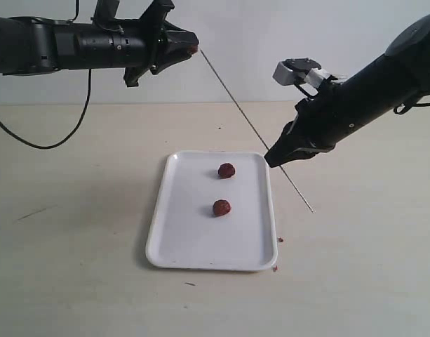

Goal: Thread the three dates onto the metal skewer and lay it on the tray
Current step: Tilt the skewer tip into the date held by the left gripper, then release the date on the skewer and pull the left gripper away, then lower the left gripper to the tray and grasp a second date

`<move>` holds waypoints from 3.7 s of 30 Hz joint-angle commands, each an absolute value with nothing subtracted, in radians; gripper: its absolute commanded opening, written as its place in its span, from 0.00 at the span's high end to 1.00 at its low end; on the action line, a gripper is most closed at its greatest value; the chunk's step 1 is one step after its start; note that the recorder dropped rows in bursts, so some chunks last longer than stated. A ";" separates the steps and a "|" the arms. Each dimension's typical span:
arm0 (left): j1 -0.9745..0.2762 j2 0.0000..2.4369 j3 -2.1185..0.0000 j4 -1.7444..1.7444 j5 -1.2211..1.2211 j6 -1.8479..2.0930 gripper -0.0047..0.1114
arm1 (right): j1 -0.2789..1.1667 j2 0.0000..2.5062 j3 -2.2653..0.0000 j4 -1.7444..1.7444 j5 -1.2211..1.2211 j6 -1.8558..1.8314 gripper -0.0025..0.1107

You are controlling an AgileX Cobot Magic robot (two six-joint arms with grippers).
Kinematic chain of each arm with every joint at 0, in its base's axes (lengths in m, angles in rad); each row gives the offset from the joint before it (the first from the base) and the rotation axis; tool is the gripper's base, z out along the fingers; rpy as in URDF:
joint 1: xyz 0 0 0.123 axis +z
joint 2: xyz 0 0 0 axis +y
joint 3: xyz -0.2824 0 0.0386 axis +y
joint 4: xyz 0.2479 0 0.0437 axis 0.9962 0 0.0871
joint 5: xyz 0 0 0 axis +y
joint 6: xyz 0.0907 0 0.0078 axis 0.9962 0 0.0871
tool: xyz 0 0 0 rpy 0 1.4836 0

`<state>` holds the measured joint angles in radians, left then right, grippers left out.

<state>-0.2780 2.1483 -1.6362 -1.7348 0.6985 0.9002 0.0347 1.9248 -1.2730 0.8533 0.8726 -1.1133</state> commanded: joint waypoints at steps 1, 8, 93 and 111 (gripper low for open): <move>-0.281 2.144 -1.642 -1.744 0.666 0.908 0.70 | 0.035 1.923 -1.273 0.837 0.904 -1.115 0.98; -0.292 2.144 -1.642 -1.744 0.687 0.908 0.70 | 0.035 1.923 -1.273 0.837 0.917 -1.124 0.98; -0.459 2.125 -1.642 -0.877 0.725 0.938 0.38 | -0.078 1.958 -1.273 1.280 0.811 -1.308 0.98; -0.688 2.153 -1.642 0.095 0.732 1.170 0.38 | -0.078 1.898 -1.273 1.094 0.806 -1.226 0.98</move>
